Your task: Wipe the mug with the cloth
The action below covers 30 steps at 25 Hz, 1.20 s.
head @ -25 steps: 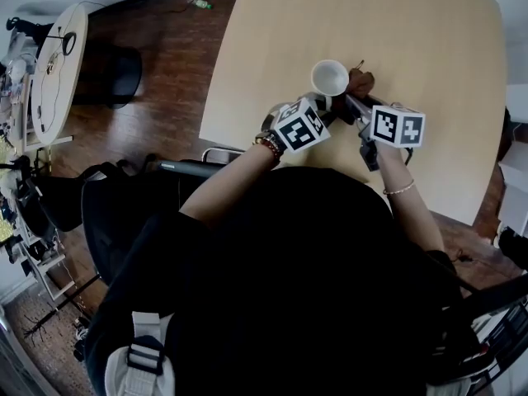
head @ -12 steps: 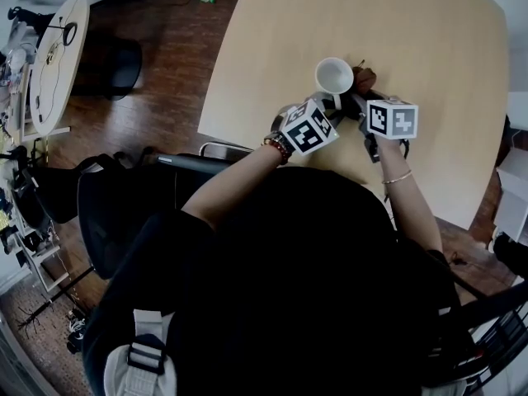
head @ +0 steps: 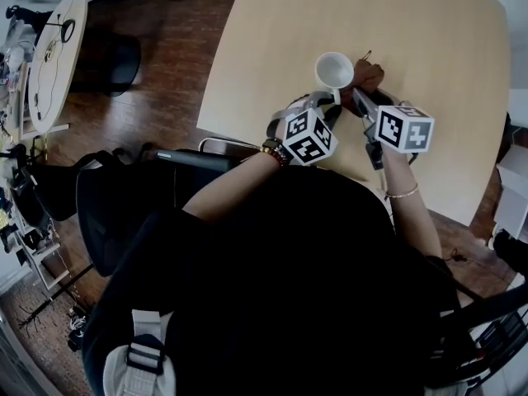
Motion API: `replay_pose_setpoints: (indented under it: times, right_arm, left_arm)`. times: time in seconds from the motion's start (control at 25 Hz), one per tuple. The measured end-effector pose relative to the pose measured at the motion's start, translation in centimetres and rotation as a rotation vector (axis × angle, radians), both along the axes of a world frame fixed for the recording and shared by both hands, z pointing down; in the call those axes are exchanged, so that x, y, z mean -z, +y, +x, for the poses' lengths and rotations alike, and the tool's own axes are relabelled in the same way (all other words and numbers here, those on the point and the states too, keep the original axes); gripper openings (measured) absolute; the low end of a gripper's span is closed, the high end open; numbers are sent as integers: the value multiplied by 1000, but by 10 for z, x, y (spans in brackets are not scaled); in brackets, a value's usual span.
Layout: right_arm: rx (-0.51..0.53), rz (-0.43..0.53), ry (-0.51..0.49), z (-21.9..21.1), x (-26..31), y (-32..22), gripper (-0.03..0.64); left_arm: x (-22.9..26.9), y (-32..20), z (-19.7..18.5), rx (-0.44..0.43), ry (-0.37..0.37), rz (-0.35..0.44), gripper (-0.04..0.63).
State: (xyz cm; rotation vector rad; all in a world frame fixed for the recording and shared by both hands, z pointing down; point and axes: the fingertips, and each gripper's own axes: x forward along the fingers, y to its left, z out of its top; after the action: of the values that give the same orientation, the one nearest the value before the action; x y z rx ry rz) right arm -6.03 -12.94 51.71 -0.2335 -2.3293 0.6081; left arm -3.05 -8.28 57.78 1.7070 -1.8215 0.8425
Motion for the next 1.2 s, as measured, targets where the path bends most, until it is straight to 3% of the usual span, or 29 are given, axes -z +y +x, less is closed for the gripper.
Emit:
replay_pose_setpoints:
  times: [0.24, 0.4, 0.6, 0.84, 1.04, 1.2]
  right_arm:
    - [-55, -69, -21, 7, 11, 7, 80]
    - [-70, -61, -42, 1, 12, 9, 80]
    - [-61, 19, 2, -6, -12, -2, 80]
    - [5, 140, 68, -20, -42, -17, 80]
    - [-6, 239, 12, -18, -20, -34, 80]
    - [-75, 238, -43, 0, 1, -40, 80]
  left_arm:
    - [3, 4, 0, 12, 2, 28, 41]
    - [3, -2, 2, -1, 37, 35, 35]
    - [3, -21, 6, -21, 47, 47, 29]
    - [3, -33, -3, 12, 60, 79, 29]
    - [5, -52, -11, 104, 71, 104, 31]
    - [5, -51, -10, 133, 58, 105, 28]
